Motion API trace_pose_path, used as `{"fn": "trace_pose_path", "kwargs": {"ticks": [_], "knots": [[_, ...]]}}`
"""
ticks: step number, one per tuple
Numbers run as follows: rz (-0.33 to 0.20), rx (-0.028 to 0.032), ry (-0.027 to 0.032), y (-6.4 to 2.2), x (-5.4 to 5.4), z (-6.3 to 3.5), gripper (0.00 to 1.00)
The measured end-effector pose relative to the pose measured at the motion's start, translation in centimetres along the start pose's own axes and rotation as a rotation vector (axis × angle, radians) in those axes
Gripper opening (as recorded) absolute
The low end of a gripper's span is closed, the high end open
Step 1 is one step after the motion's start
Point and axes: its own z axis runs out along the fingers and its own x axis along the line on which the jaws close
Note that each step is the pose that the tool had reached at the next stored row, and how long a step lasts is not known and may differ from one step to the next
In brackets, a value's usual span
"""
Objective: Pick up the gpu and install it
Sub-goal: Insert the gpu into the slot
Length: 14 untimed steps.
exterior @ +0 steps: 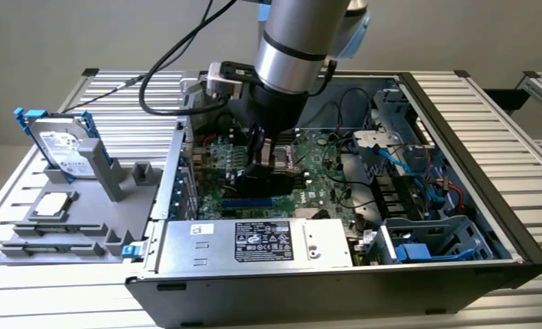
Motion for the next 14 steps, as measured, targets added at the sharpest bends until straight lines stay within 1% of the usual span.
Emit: {"fn": "trace_pose_path", "kwargs": {"ticks": [4, 6, 8, 12, 14], "knots": [[-0.01, 0.0005, 0.0024, -0.04, 0.0, 0.23, 0.27], [-0.015, 0.0007, 0.0025, -0.04, 0.0, 0.32, 0.27], [-0.018, 0.0008, 0.0006, -0.04, 0.0, 0.39, 0.27], [-0.023, 0.0008, -0.0071, -0.06, -0.01, 0.59, 0.27], [-0.025, 0.0009, -0.0099, -0.07, -0.02, 0.72, 0.27]]}}
